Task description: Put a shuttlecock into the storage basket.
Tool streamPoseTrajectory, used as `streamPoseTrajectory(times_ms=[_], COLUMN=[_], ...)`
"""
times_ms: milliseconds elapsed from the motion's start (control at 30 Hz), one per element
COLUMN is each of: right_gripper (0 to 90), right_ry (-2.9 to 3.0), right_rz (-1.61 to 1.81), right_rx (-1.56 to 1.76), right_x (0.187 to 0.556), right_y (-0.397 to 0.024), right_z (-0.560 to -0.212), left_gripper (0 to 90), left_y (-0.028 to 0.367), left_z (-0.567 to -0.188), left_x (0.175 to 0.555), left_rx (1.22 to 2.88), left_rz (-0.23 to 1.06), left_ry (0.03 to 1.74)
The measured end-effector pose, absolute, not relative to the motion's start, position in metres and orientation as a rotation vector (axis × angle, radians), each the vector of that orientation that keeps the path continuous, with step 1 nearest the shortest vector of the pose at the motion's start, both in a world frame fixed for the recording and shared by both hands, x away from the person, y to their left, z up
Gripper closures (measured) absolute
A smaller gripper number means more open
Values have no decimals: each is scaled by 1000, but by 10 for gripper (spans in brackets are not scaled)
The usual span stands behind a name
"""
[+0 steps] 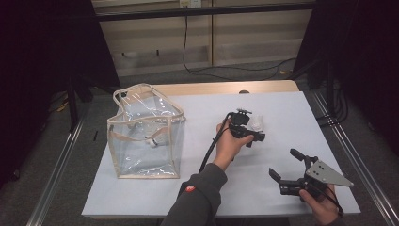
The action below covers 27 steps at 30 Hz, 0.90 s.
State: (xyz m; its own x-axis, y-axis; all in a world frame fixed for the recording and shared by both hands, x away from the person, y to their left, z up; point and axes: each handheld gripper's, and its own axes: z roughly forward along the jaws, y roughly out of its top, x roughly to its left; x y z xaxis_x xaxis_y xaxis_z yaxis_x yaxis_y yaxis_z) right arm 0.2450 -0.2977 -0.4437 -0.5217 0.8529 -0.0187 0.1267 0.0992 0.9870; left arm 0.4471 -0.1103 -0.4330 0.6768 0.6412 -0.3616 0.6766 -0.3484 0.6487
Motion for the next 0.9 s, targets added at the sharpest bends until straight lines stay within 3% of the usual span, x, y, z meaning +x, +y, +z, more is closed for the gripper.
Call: streamPoseTrajectory(times_ms=[900], right_gripper=[10], right_ry=[1750], right_rz=[1476], right_rx=[963], right_x=[245], right_y=[-298], right_z=[-444], left_gripper=[135], left_y=[-124], left_z=[-444], left_x=[455], left_rx=[2067], left_rz=[-8], left_ry=[1039])
